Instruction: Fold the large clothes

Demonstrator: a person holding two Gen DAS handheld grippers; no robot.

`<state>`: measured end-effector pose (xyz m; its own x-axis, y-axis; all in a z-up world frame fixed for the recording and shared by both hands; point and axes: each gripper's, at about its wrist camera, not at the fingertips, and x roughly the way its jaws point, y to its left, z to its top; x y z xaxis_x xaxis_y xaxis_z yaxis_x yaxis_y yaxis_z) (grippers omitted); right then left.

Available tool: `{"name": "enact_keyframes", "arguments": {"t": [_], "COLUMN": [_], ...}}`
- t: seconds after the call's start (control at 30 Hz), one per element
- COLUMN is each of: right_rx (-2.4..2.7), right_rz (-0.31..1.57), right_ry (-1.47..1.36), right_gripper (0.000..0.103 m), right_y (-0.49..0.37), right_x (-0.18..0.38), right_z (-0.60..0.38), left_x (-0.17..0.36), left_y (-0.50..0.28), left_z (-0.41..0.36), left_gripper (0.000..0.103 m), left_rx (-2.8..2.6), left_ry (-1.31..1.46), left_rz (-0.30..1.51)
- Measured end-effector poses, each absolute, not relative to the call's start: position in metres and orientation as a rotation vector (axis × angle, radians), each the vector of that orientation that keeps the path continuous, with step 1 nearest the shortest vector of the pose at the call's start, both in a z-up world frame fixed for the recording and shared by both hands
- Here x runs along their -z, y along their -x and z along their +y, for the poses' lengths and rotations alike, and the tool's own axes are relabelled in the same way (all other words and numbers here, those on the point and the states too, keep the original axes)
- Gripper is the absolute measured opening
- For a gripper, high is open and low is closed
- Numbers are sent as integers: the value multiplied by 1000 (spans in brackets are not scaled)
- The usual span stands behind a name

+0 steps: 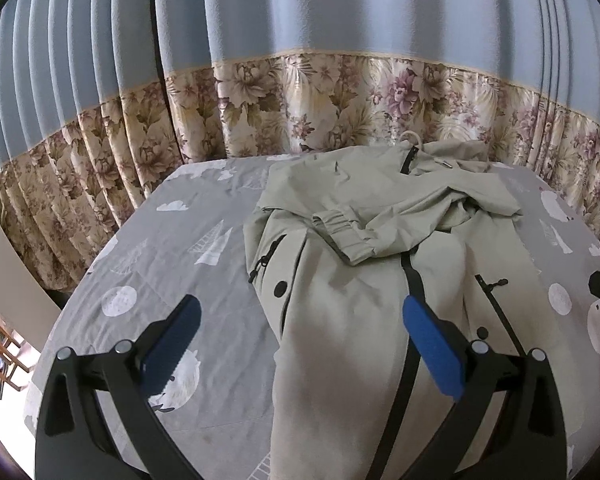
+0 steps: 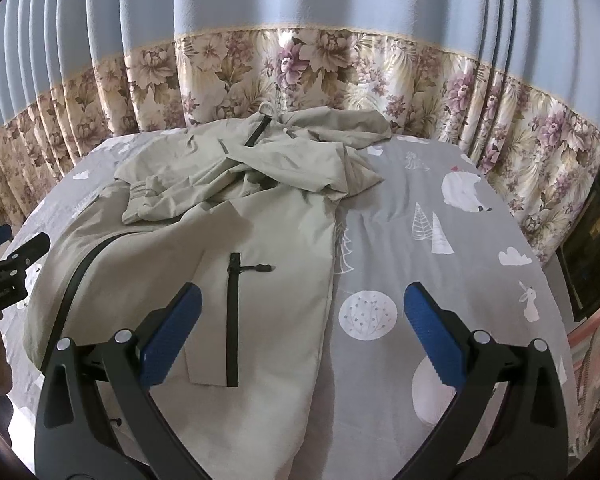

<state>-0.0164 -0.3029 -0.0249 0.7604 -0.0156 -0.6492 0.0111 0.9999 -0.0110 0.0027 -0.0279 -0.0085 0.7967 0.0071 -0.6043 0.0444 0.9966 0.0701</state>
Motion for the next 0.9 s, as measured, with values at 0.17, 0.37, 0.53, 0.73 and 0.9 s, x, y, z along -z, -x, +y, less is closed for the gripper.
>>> {"name": "enact_keyframes", "arguments": {"t": [0.17,0.37,0.53,0.73,0.9], "right_rx": [29,32,43,46,44], "right_rz": [711,710,702,697,699], "right_ry": [41,37,32,43,41], "right_gripper": [100,100,100,100,100], "right_y": [17,20,20,21,21], "right_x": [25,26,25,23,22], "right_z": [-303,-307,-311,-308,-307], "left_x": [6,8,7,5,5], "left_y": [0,-2,-1,-1,0], "left_z": [-20,-15,-9,-4,-2], "left_gripper": [101,101,101,101,101], "left_rx": [36,20,25,19,14], "left_ry": [-44,-70,-91,-88,-78], "left_rz": [633,627,619,619,620]}}
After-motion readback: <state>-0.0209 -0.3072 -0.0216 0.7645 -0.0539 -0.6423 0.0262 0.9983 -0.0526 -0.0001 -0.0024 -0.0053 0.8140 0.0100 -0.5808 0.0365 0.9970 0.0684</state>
